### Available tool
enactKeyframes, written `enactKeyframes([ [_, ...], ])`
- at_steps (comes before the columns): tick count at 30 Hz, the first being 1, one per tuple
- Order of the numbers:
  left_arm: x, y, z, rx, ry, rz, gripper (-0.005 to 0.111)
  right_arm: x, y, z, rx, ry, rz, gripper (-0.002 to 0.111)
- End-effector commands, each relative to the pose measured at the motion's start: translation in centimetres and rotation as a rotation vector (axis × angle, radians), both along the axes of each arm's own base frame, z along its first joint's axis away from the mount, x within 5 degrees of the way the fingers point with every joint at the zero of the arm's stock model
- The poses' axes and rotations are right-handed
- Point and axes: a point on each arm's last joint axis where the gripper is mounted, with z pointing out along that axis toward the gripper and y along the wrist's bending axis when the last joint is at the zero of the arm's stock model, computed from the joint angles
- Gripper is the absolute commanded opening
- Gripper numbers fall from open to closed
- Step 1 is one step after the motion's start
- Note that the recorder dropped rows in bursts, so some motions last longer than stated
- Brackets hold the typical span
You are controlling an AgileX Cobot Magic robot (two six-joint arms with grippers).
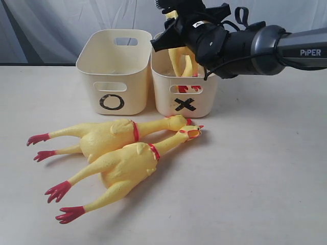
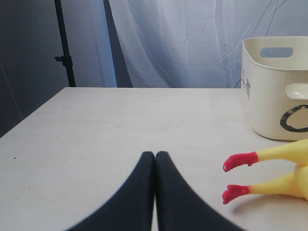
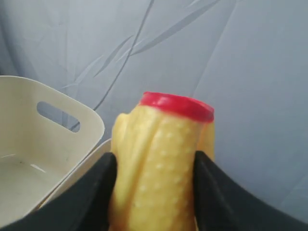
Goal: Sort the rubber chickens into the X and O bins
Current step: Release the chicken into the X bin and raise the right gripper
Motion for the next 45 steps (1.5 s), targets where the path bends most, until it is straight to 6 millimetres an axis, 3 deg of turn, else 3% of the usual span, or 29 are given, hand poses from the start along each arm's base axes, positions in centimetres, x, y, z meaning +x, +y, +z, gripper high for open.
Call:
enactKeyframes([
  [1,0.0,0.0,-0.2,0.005,0.002,0.006,0.000,0.2,-0.3,0.6,0.006,-0.024,-0.019,0.059],
  [3,0.0,0.0,-0.2,0.005,0.002,0.006,0.000,0.2,-0.4,0.6,0.007,-0.027,-0.021,0.065],
  [14,0.0,0.0,-0.2,0.005,0.002,0.006,0.000,0.2,-0.4,0.7,0.023,-0.024,-0.033,0.065],
  [19,0.0,0.0,-0.2,0.005,0.002,0.006,0.000,-0.1,-0.7,2.1,0.041,-0.048,-0.034,0.065],
  [22,0.0,0.0,-0.2,0.005,0.002,0.006,0.000,-0.5,-1.0,3.7,0.075,-0.067,-0.044,0.054],
  [25,0.0,0.0,-0.2,0.005,0.002,0.006,0.000,-1.2,-1.6,5.5,0.145,-0.053,-0.067,0.028],
  [27,0.0,0.0,-0.2,0.005,0.002,0.006,0.000,-1.7,-2.1,6.5,0.185,-0.024,-0.095,0.003],
  [28,0.0,0.0,-0.2,0.005,0.002,0.006,0.000,-2.0,-2.4,7.0,0.195,-0.008,-0.112,0.000],
  [36,0.0,0.0,-0.2,0.005,0.002,0.006,0.000,-4.4,-4.0,10.0,0.073,0.095,-0.118,0.000],
  [45,0.0,0.0,-0.2,0.005,0.002,0.006,0.000,-9.0,-6.7,13.0,-0.064,0.028,-0.076,-0.001],
])
